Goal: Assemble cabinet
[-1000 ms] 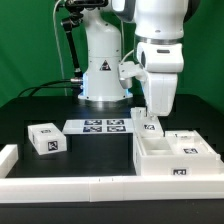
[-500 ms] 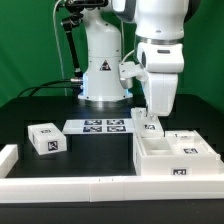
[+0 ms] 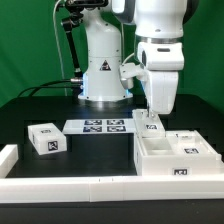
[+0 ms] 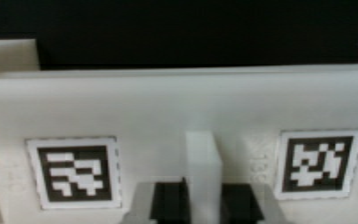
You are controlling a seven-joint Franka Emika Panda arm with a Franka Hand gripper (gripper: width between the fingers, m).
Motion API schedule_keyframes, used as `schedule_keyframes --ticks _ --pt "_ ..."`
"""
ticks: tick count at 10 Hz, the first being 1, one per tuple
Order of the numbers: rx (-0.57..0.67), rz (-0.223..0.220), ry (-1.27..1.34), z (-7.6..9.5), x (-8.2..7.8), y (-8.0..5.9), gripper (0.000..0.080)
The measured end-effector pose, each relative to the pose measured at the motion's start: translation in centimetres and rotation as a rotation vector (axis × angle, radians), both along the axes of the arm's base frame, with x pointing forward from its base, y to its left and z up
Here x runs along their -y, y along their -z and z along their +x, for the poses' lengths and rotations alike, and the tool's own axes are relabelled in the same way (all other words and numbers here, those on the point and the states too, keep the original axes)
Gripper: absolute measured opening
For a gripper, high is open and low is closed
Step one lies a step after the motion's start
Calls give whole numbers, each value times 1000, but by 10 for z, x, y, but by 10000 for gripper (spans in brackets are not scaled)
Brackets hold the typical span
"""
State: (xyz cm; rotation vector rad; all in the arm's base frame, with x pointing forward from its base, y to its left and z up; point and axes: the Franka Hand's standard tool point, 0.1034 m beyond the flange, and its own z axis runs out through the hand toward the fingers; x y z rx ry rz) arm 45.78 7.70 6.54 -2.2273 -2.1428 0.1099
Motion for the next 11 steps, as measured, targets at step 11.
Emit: schedule_keyframes --ticks 11 --pt "105 43 22 -3 4 7 70"
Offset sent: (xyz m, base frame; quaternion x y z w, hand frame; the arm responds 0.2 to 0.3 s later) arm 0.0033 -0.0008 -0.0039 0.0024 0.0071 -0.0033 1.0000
